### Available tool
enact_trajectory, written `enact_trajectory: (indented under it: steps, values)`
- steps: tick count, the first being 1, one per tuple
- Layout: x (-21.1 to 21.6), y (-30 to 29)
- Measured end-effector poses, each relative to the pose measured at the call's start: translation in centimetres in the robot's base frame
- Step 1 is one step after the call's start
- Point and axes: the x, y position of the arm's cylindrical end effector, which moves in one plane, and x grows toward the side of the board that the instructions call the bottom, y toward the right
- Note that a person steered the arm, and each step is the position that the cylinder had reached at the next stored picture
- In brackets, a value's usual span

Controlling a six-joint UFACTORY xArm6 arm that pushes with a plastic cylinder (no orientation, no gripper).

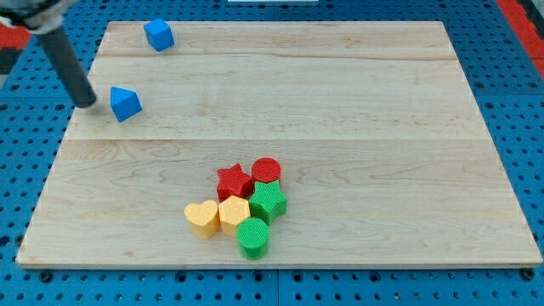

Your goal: Push the blue triangle diagonal bottom right to the blue cube

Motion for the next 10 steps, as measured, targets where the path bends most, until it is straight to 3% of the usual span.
enact_trajectory:
  steps: [1,2,4,7,9,10]
  values:
    - [1.9,2.8]
    - [-1.6,7.5]
    - [-2.9,4.6]
    - [-7.6,17.2]
    - [1.4,15.7]
    - [9.3,11.9]
